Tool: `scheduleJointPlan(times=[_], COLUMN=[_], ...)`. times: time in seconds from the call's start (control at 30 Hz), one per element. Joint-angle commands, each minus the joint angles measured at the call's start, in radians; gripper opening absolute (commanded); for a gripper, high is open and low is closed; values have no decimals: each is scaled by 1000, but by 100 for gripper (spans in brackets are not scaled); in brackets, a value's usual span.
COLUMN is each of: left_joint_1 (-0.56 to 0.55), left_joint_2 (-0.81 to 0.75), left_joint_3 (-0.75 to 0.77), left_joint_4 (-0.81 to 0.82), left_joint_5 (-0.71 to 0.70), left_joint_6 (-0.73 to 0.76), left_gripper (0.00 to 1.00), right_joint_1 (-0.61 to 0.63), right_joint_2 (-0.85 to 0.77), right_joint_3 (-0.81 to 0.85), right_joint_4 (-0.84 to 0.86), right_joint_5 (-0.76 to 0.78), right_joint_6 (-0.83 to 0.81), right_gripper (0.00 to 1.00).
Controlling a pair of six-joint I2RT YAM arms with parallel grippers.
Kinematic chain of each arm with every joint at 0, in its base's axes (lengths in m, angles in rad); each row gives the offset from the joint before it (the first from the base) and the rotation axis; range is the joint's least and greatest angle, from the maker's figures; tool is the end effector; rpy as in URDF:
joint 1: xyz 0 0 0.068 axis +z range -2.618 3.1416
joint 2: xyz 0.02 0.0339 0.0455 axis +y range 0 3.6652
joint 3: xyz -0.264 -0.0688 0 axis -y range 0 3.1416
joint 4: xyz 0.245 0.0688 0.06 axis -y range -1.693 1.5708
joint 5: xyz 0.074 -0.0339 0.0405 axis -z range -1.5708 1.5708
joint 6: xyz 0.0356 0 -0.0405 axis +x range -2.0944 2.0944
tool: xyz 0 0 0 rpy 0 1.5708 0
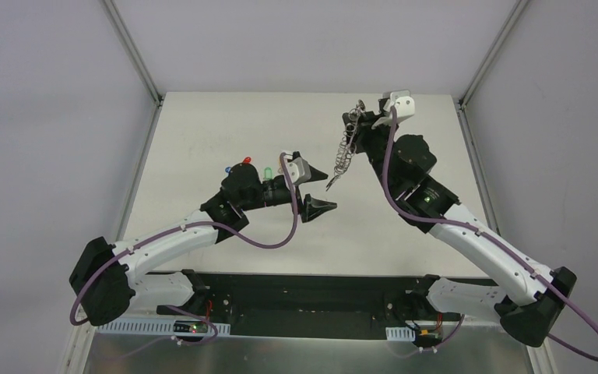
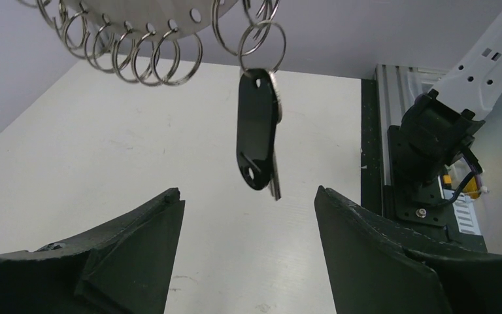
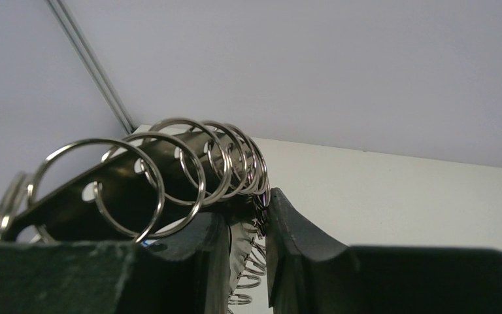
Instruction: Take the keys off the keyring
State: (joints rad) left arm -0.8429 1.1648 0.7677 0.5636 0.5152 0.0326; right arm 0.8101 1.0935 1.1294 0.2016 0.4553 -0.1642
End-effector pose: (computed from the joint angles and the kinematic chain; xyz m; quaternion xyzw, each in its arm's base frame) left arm 0.1655 -0.2121 0.3340 0.4409 0.4832 -0.4422 0.6136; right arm 0.1798 0.1662 0.4417 -0.1253 0.6154 0.1106 0.7703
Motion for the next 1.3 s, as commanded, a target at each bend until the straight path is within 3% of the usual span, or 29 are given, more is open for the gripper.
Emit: scheduleJointPlan(times=[0.0, 0.13, 0.3, 0.37, 0.53, 0.57, 0.7, 0.9, 1.03, 1.13, 1.27], left_joint_1=[2, 1, 1, 1, 1, 2, 2, 0, 1, 2, 2], left_joint_2=[2, -6, -24, -30, -50, -54, -69, -73, -68, -68, -73], left_joint_3=[-8, -10, -20, -22, -30, -33, -46, -38, -36, -36, -34], left_joint_4=[135, 145, 148, 148, 147, 145, 144, 118, 109, 108, 105], left_joint_5=[62, 51, 14, 10, -10, -24, -65, -68, -62, -60, -66], left_joint_6=[-18, -23, -11, -5, 8, 9, 22, 35, 40, 42, 43], left_gripper=[75, 73, 64, 57, 26, 24, 23, 30, 26, 15, 18], right_joint_1=[28, 56, 80, 86, 99, 100, 101, 100, 101, 101, 101], right_joint_2=[8, 34, 60, 70, 88, 91, 92, 91, 91, 89, 88], right_joint_3=[47, 55, 57, 61, 66, 64, 67, 68, 73, 73, 65], right_joint_4=[115, 134, 156, 162, 172, 176, 185, 188, 188, 187, 186], right_joint_5=[0, 23, 40, 43, 51, 55, 69, 80, 80, 79, 81], right_joint_6=[-29, -60, -83, -86, -102, -105, -116, -125, -127, -128, -129], right_gripper=[0, 0, 0, 0, 0, 0, 0, 0, 0, 0, 0])
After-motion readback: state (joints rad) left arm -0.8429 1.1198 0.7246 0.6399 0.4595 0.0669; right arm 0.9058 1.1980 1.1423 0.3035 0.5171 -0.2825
